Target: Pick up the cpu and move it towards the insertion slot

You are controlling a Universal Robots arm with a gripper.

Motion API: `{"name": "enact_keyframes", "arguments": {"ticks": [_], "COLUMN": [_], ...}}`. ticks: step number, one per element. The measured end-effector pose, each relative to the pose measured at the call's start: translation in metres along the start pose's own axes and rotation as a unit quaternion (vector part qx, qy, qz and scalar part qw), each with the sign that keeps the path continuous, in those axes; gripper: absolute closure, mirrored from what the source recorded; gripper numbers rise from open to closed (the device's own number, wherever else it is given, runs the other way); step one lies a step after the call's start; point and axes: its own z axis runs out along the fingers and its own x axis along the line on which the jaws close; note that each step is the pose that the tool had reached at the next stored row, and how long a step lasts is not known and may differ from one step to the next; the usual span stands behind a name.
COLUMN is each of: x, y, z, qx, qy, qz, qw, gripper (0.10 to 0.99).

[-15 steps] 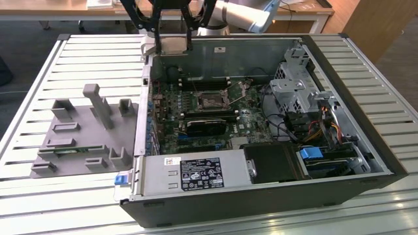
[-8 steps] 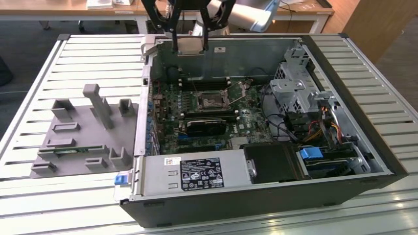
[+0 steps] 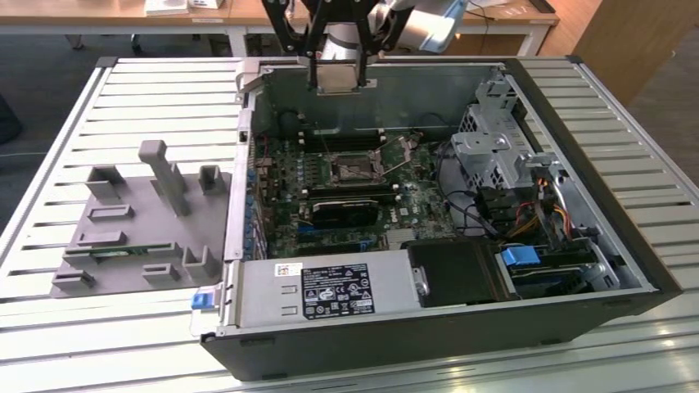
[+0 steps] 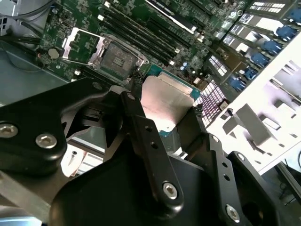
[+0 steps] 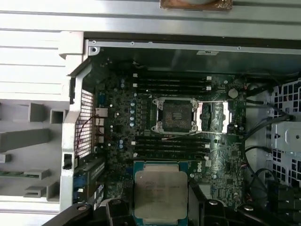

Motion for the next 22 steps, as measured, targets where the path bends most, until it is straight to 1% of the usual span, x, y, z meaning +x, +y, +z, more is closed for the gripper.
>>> {"name": "enact_keyframes", "arguments": {"ticks": [4, 8, 10, 18, 22], "x": [-0.0090, -0.0146, -0.0160, -0.0179, -0.0216], "y": [0.0070, 0.0161, 0.0212, 0.0457, 0.0532], "z": [0.0040, 0.0075, 0.0093, 0.0174, 0.0225], "qx": [-0.0001, -0.0001, 0.0000, 0.0000, 0.0000], "qy": [0.0009, 0.0011, 0.0011, 0.0012, 0.0018], "qz": [0.000, 0.000, 0.000, 0.000, 0.000], "qw": [1.0000, 1.0000, 1.0000, 1.0000, 1.0000], "gripper": [0.545, 0.545, 0.545, 0.545, 0.545]}}
